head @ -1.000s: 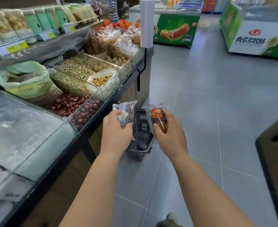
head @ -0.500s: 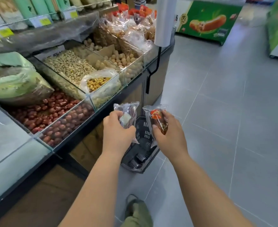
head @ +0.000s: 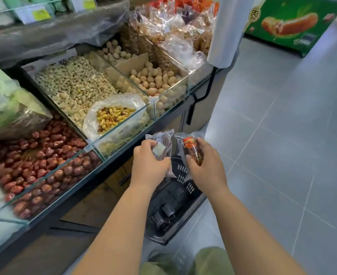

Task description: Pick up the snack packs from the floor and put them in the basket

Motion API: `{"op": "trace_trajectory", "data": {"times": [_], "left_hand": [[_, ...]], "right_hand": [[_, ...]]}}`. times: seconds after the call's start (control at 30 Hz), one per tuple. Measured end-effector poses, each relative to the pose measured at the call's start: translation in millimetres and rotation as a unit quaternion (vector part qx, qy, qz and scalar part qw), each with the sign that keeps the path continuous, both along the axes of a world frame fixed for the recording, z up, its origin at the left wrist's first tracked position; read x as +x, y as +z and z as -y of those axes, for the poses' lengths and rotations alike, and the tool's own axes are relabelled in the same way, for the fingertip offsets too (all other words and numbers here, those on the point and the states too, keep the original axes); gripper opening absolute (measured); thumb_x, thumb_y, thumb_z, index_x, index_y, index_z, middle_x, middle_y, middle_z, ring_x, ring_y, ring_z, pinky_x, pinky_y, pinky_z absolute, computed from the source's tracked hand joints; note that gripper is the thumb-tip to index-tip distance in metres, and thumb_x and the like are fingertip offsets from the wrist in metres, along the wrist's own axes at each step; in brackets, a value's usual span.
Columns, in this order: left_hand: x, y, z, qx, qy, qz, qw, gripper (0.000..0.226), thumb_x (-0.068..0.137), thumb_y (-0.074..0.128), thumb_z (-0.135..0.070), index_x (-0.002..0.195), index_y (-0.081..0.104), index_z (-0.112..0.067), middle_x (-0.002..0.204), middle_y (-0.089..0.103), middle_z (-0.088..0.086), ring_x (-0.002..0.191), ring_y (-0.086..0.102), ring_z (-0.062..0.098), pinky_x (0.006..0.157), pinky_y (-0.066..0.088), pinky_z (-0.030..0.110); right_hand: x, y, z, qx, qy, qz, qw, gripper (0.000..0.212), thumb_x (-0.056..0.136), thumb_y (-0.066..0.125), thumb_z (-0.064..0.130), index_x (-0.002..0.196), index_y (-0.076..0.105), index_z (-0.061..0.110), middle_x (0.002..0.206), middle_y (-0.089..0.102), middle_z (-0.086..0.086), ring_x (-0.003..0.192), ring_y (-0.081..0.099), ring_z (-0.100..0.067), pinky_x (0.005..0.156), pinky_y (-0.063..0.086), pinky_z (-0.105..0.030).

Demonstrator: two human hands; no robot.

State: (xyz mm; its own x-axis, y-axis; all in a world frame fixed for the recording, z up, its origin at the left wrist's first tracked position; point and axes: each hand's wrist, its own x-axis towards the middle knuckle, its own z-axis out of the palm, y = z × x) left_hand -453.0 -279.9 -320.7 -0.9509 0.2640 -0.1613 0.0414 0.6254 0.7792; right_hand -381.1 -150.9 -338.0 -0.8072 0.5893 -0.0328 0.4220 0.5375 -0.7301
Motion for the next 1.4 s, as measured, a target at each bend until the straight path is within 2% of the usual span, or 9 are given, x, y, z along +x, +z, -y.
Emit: {"op": "trace_trajectory", "data": {"times": [0.2,0.43,0.53,0.7,0.87,0.97,1.1,1.23,1.4], "left_hand": [[-44,-25,-41,-0.008,0.059,0.019,0.998,0.052,0.084,0.068,-0.023,0.129,0.043,-0.020,0.131,0.039,0.004,0.099,0.037,0.007,0.084,0.029,0.017],[-78,-69,-104,-0.026,0.178,0.075,0.981,0.051,0.082,0.071,-0.021,0.127,0.046,-0.017,0.129,0.044,0.004,0.117,0.046,0.017,0.090,0.032,0.020],[-85,-91,-128,-0.026,0.222,0.107,0.969,0.051,0.082,0.070,-0.020,0.127,0.046,-0.018,0.129,0.045,0.004,0.117,0.047,0.017,0.090,0.034,0.021],[-85,-133,-148,-0.029,0.279,0.150,0.948,0.049,0.083,0.070,-0.020,0.126,0.047,-0.020,0.131,0.044,0.004,0.097,0.041,0.007,0.085,0.034,0.021],[-82,-178,-148,-0.038,0.307,0.189,0.932,0.046,0.084,0.069,-0.018,0.124,0.048,-0.021,0.129,0.045,0.005,0.096,0.042,0.010,0.084,0.035,0.023],[-78,-212,-141,-0.047,0.309,0.213,0.926,0.047,0.082,0.071,-0.018,0.124,0.049,-0.020,0.128,0.046,0.006,0.104,0.048,0.017,0.087,0.036,0.024],[-73,-264,-130,-0.066,0.314,0.235,0.918,0.045,0.081,0.071,-0.020,0.120,0.049,-0.020,0.125,0.048,0.008,0.104,0.049,0.019,0.085,0.034,0.023],[-67,-319,-128,-0.074,0.324,0.257,0.907,0.055,0.080,0.072,-0.029,0.128,0.047,-0.022,0.128,0.051,0.006,0.112,0.053,0.023,0.086,0.039,0.028],[-59,-399,-138,-0.076,0.326,0.297,0.894,0.044,0.079,0.071,-0.031,0.116,0.048,-0.027,0.121,0.055,0.004,0.098,0.058,0.021,0.084,0.049,0.033]], "right_hand": [[-62,-24,-51,-0.008,0.067,0.026,0.997,0.059,0.093,0.058,0.034,0.145,0.033,0.029,0.138,0.045,0.002,0.124,0.045,-0.016,0.102,0.037,-0.031],[-130,-65,-124,-0.007,0.202,0.064,0.977,0.052,0.091,0.059,0.033,0.139,0.041,0.027,0.129,0.053,0.004,0.114,0.050,-0.012,0.091,0.039,-0.023],[-151,-86,-149,-0.028,0.238,0.098,0.966,0.054,0.091,0.058,0.035,0.141,0.039,0.027,0.131,0.051,0.004,0.117,0.050,-0.013,0.097,0.041,-0.028],[-162,-126,-166,-0.040,0.281,0.143,0.948,0.055,0.092,0.057,0.035,0.143,0.037,0.027,0.134,0.049,0.003,0.120,0.049,-0.015,0.100,0.040,-0.029],[-162,-175,-165,-0.037,0.293,0.194,0.936,0.057,0.092,0.058,0.037,0.144,0.036,0.027,0.136,0.050,0.004,0.122,0.050,-0.014,0.103,0.043,-0.031],[-158,-211,-162,-0.049,0.288,0.222,0.930,0.058,0.092,0.058,0.037,0.144,0.035,0.029,0.137,0.049,0.004,0.122,0.049,-0.015,0.103,0.046,-0.036],[-153,-262,-156,-0.030,0.307,0.250,0.918,0.056,0.092,0.057,0.037,0.143,0.035,0.031,0.135,0.049,0.001,0.119,0.051,-0.017,0.098,0.045,-0.032],[-145,-316,-153,-0.041,0.323,0.277,0.904,0.055,0.093,0.057,0.034,0.143,0.035,0.031,0.135,0.045,-0.002,0.119,0.050,-0.021,0.099,0.044,-0.034],[-140,-382,-152,-0.053,0.284,0.326,0.900,0.052,0.092,0.056,0.031,0.139,0.036,0.030,0.126,0.047,-0.005,0.109,0.054,-0.023,0.091,0.047,-0.033]]}}
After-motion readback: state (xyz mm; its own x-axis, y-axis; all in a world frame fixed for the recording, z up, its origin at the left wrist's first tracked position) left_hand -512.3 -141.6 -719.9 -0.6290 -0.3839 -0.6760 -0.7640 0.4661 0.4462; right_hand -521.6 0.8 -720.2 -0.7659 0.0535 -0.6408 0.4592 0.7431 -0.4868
